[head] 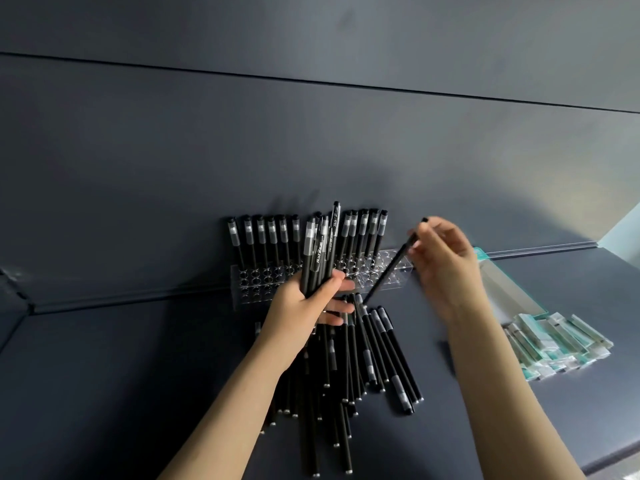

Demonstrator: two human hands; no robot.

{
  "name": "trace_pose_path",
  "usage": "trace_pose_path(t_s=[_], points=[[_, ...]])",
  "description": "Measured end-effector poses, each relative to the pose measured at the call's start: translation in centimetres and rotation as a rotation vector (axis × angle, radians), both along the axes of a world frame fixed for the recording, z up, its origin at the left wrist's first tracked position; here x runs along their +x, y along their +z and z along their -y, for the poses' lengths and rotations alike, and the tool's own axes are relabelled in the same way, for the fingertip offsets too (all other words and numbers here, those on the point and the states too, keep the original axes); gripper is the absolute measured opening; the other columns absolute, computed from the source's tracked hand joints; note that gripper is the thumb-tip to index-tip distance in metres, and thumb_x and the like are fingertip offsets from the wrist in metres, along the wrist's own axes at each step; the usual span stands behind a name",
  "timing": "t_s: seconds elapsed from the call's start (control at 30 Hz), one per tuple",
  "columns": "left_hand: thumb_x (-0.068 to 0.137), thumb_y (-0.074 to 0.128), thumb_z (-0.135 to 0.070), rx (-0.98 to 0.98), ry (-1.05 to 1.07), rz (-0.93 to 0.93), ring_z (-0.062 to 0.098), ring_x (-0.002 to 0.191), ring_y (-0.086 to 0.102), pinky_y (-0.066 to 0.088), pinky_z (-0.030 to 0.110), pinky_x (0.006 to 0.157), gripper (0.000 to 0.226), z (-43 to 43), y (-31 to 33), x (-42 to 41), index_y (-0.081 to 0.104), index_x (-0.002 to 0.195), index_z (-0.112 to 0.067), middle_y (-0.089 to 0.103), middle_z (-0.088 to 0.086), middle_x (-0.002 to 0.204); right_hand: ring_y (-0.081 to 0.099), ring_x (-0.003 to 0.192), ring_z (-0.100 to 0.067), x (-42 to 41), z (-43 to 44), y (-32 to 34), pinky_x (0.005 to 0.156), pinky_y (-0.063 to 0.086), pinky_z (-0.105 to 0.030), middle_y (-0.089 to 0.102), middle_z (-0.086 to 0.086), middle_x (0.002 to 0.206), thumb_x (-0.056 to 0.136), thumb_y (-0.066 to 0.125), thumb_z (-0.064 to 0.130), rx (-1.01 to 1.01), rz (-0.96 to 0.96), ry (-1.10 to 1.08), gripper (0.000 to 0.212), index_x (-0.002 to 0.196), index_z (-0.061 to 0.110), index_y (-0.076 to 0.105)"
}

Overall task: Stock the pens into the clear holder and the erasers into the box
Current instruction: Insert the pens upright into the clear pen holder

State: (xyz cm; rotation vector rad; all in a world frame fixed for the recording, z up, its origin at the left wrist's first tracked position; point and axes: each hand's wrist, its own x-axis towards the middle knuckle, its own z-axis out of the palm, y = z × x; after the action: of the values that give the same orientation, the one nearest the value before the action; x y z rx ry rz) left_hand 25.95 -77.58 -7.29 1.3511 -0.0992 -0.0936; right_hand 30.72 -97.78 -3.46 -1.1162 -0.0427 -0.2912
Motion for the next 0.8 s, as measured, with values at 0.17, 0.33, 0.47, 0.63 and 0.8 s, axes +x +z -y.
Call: trace_pose_path(t_s=[0.17,0.33,0.47,0.63,0.8], points=[[0.095,0.061,-0.029,0.101,0.021,-0.014,0.013,0.05,0.049,0.035,0.023,0.045,0.017,-0.3,-0.6,0.4,0.069,0.107,-0.021,0.073,0.005,0.083,0.059,0.062,-0.018,2.3,2.2,0.0,0.069,0.05,-0.031,0.058,0.002,0.07,0.085,0.073,0.014,-0.42,0.005,-0.519,0.024,0.086,0.021,0.05],[0.095,0.06,-0.034,0.12,-0.025,-0.028,0.014,0.048,0.041,0.029,0.027,0.045,0.021,0.0,-0.8,0.6,0.066,0.104,-0.016,0.072,0.008,0.079,0.056,0.067,-0.021,3.6,1.8,0.2,0.07,0.046,-0.027,0.052,0.007,0.072,0.084,0.072,0.022,-0.55,0.114,-0.711,0.032,0.083,0.03,0.041],[0.096,0.06,-0.027,0.119,-0.035,-0.027,0.014,0.046,0.037,0.027,0.027,0.044,0.017,0.0,-1.0,0.7,0.064,0.106,-0.014,0.07,0.007,0.075,0.049,0.06,-0.001,4.1,0.9,0.2,0.065,0.038,-0.011,0.051,0.009,0.07,0.085,0.071,0.019,-0.634,0.142,-0.745,0.028,0.087,0.023,0.043],[0.096,0.06,-0.019,0.153,-0.018,0.009,0.014,0.045,0.038,0.029,0.026,0.043,0.008,-0.3,-1.1,0.9,0.056,0.098,-0.012,0.069,0.007,0.073,0.051,0.065,-0.005,4.7,-0.1,0.2,0.066,0.038,-0.016,0.054,0.006,0.072,0.085,0.071,0.016,-0.779,0.165,-0.714,0.024,0.092,0.017,0.049],[0.096,0.06,-0.018,0.109,-0.008,0.011,0.015,0.046,0.037,0.026,0.028,0.045,0.006,-0.5,-1.0,0.8,0.057,0.096,-0.013,0.068,0.006,0.072,0.048,0.068,-0.017,5.2,-0.6,-0.5,0.064,0.033,-0.026,0.057,-0.003,0.078,0.084,0.073,0.015,-1.026,0.2,-0.7,0.021,0.093,0.009,0.055]])
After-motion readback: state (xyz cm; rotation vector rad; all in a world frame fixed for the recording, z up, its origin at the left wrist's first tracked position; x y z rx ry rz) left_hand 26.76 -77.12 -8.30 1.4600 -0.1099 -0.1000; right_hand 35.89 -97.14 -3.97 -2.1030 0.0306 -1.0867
